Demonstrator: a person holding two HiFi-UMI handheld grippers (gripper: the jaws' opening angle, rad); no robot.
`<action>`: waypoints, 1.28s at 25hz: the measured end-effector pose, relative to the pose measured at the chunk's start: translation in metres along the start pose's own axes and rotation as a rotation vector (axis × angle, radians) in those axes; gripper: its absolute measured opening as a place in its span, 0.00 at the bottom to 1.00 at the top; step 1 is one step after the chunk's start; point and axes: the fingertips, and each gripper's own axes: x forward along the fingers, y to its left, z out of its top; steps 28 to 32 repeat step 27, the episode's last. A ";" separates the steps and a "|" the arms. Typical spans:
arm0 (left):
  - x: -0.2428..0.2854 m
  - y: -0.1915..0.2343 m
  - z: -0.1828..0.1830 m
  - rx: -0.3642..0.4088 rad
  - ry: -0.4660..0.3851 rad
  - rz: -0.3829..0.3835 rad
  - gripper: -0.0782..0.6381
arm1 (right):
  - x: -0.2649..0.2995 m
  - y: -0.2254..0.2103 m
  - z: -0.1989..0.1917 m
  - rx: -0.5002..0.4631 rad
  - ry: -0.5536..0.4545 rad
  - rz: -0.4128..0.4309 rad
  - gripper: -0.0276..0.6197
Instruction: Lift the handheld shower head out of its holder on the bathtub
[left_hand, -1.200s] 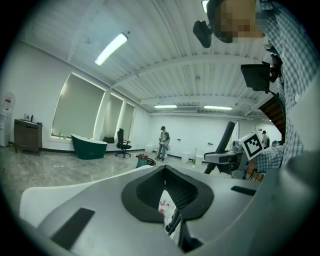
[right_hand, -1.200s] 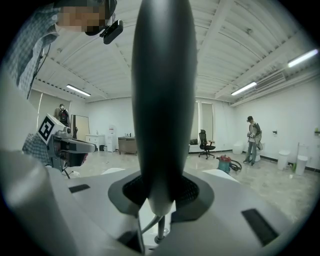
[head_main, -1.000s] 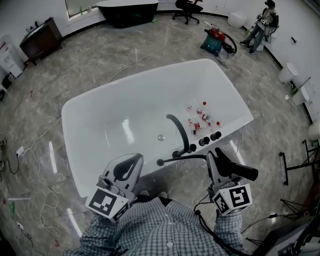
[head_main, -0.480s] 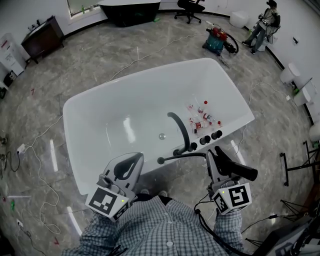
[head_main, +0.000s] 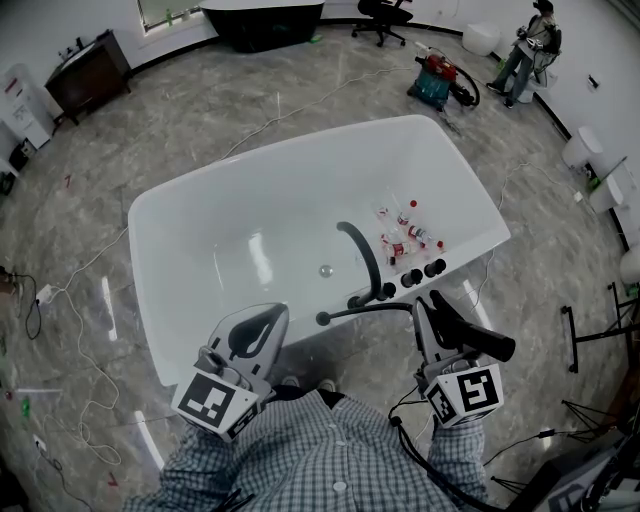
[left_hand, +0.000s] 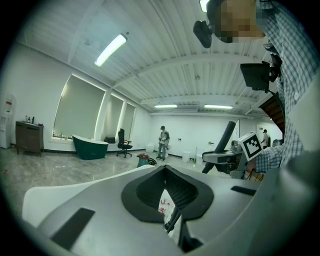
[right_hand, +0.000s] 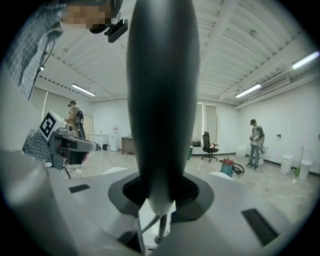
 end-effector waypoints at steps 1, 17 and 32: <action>-0.001 0.000 0.001 0.000 0.000 0.000 0.12 | 0.000 0.001 0.001 0.000 -0.001 -0.005 0.20; 0.002 -0.006 -0.001 0.004 -0.003 0.000 0.12 | -0.004 -0.005 -0.002 0.002 -0.007 -0.011 0.20; 0.000 -0.001 0.000 0.000 -0.003 0.000 0.12 | 0.000 -0.001 0.003 -0.010 -0.005 -0.012 0.20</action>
